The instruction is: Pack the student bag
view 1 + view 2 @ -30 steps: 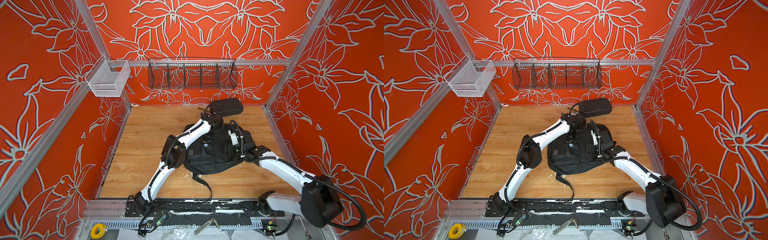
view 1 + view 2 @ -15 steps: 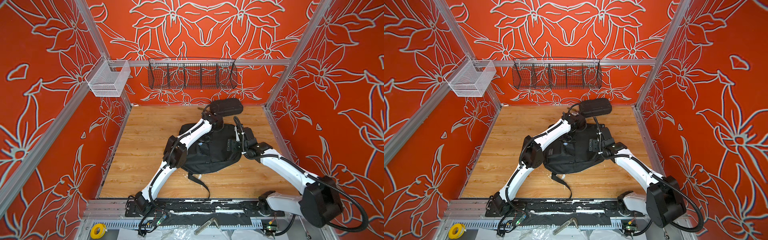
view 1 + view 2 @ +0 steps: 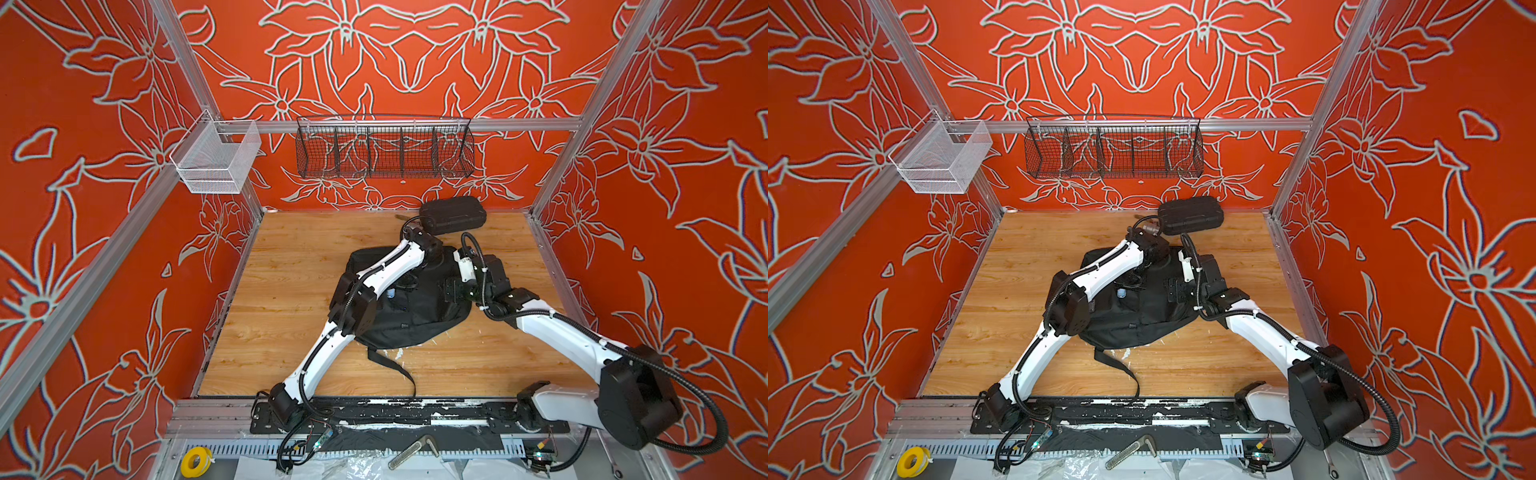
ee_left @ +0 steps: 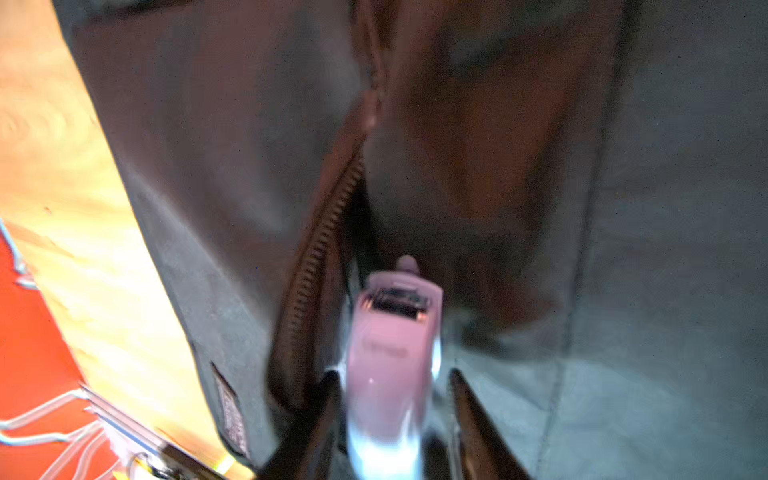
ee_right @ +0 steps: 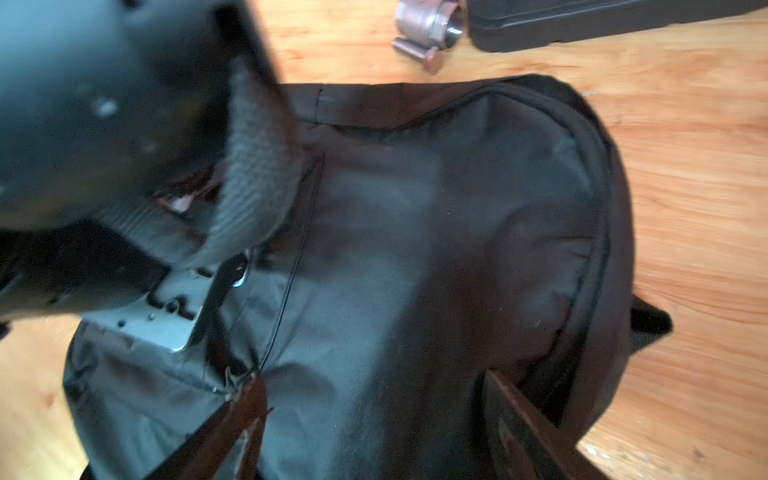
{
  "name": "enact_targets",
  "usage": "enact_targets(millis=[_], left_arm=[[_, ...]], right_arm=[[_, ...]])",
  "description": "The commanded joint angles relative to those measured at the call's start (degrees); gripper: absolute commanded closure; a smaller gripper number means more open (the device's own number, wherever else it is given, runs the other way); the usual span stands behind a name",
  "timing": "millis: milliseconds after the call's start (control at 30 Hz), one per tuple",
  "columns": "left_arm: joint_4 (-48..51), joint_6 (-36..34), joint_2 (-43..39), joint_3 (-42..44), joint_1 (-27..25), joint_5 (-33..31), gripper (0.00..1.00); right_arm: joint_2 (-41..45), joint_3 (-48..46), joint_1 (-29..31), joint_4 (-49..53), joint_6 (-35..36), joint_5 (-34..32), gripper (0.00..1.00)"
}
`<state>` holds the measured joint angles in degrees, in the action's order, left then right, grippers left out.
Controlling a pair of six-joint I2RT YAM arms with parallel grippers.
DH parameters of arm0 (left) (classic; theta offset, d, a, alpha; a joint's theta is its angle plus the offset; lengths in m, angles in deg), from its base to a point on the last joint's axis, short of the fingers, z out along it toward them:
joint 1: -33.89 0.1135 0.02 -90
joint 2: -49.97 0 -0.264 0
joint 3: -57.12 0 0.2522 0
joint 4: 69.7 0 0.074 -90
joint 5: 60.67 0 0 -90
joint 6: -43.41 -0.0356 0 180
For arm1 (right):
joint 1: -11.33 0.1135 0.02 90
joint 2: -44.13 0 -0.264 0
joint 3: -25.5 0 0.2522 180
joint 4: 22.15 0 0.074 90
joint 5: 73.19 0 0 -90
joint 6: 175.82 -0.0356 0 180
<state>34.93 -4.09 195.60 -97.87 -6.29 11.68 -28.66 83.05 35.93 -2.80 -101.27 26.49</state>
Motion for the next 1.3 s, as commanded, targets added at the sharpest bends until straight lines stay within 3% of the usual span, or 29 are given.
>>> enact_targets(millis=[0, 167, 333, 433, 667, 833, 1100, 1267], left_arm=[[-0.5, 0.5, -4.2, -0.5, 0.3, 1.9, 0.41], [-3.9, 0.5, -9.9, -0.5, 1.7, 6.3, 0.36], [-7.2, -0.4, -15.6, 1.7, 4.7, 11.4, 0.36], [-8.0, -1.8, -17.5, 3.6, 6.8, 12.7, 0.37], [-4.6, -7.8, -12.8, 3.1, 10.4, 14.9, 0.41], [-5.9, -9.6, -9.2, 3.1, 10.9, 17.5, 0.43], [-7.6, -9.1, -8.3, 6.2, 13.4, 15.4, 0.5], [-8.9, -10.0, -7.3, 6.4, 14.8, 16.3, 0.58]], right_arm=[[1.7, -0.5, 0.7, -1.6, 1.9, 2.1, 0.18], [2.0, 2.6, 0.9, 1.3, 2.3, -0.4, 0.18], [4.8, 6.3, 1.8, 5.3, 2.5, -7.7, 0.17], [4.5, 9.1, 1.8, 6.7, 2.0, -6.6, 0.18], [-4.3, 14.6, 6.1, 8.0, -1.7, -0.1, 0.23], [-11.7, 15.7, 9.9, 5.8, -8.0, 0.4, 0.24], [-20.6, 13.1, 14.7, -6.1, -20.2, -1.1, 0.23], [-25.3, 15.0, 15.9, -8.4, -22.8, -3.4, 0.23]])
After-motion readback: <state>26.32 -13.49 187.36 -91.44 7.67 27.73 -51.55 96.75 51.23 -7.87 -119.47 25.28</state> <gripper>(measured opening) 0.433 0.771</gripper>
